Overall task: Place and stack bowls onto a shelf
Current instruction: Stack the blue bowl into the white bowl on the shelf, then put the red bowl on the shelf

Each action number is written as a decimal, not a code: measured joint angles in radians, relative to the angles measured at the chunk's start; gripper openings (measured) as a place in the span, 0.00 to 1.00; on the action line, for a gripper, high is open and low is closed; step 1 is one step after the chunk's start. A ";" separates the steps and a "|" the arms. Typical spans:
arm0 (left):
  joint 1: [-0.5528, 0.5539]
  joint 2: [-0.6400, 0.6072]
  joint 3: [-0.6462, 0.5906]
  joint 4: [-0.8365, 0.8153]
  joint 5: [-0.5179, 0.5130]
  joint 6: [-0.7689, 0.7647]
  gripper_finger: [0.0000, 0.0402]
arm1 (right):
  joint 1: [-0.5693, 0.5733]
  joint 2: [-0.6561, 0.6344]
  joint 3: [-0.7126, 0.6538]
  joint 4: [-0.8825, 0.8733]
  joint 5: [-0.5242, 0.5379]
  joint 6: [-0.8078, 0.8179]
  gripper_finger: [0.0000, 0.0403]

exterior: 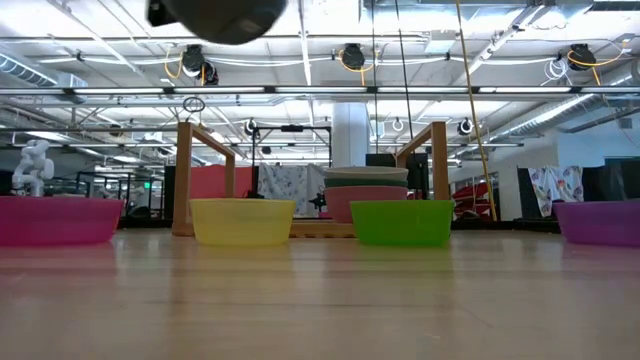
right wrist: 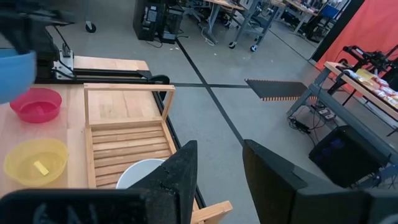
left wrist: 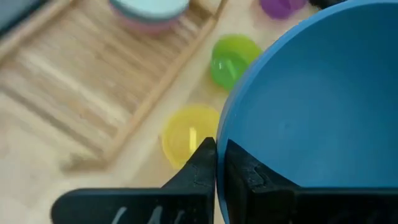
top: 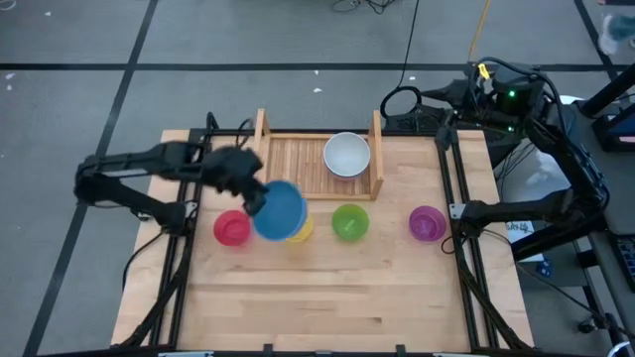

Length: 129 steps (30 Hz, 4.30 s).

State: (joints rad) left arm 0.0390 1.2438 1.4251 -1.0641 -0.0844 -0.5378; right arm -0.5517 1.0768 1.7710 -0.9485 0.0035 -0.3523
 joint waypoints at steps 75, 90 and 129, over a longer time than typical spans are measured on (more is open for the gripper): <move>0.492 1.080 0.887 0.003 0.144 0.564 0.02 | 0.000 -0.024 0.000 -0.104 0.000 0.000 0.30; 0.477 1.082 0.887 0.025 0.133 0.619 0.18 | 0.000 -0.024 0.000 -0.104 0.000 0.000 0.30; 0.315 0.399 0.589 -0.508 0.178 0.653 0.21 | 0.009 -0.026 0.000 -0.216 -0.005 -0.106 0.30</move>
State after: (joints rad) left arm 0.3537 1.6429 2.0142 -1.5722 0.0938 0.1155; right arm -0.5431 1.0512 1.7710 -1.1641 -0.0017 -0.4583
